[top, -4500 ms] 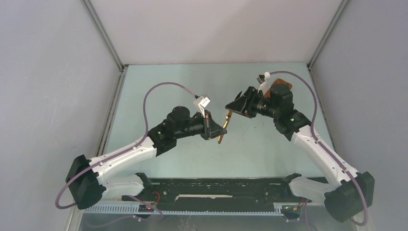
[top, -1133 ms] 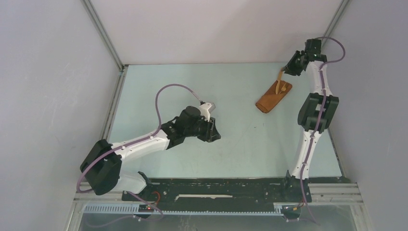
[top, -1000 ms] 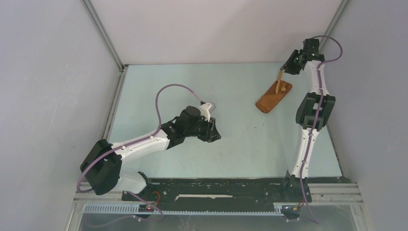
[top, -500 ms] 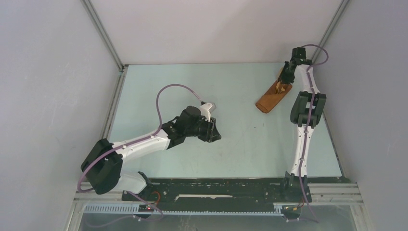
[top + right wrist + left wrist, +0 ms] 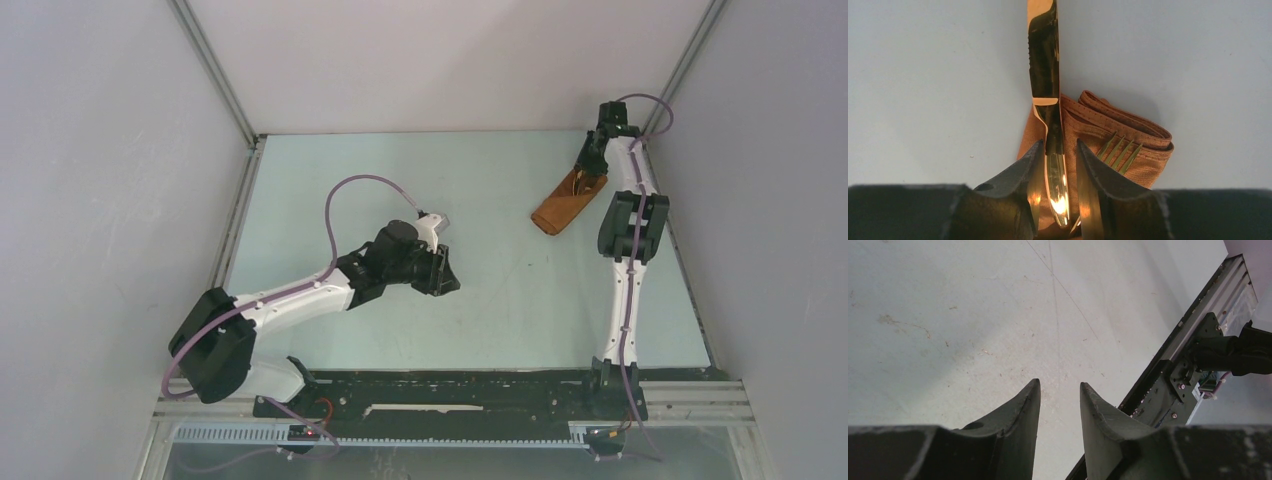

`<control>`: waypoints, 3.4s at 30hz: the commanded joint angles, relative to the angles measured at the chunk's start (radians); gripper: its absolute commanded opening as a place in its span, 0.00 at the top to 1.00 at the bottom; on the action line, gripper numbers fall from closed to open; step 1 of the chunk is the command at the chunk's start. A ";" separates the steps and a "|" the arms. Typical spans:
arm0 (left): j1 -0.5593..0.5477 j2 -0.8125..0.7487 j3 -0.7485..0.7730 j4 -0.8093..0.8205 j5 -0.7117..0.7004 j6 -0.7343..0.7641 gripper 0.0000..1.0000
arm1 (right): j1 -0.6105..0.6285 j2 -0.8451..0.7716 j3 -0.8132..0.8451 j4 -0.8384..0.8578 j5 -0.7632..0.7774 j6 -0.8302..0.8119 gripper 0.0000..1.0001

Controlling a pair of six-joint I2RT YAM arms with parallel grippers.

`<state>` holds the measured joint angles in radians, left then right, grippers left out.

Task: Fold the napkin into a case and place the utensils inside
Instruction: Insert the knife into the folded napkin.

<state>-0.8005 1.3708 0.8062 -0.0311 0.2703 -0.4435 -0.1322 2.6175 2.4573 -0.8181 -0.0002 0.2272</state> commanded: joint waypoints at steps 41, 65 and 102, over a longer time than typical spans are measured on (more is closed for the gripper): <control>0.021 -0.036 -0.002 0.076 0.032 -0.019 0.59 | 0.034 -0.101 -0.029 0.087 0.101 0.058 1.00; 0.027 -0.068 -0.033 0.092 0.043 -0.029 0.59 | 0.084 -0.236 -0.297 0.169 0.179 0.203 1.00; 0.027 -0.144 -0.118 0.159 0.056 -0.082 0.59 | 0.120 -0.384 -0.514 0.108 0.224 0.350 1.00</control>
<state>-0.7818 1.2579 0.6991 0.0845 0.3031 -0.5083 -0.0204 2.3344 1.9652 -0.7074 0.1982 0.5446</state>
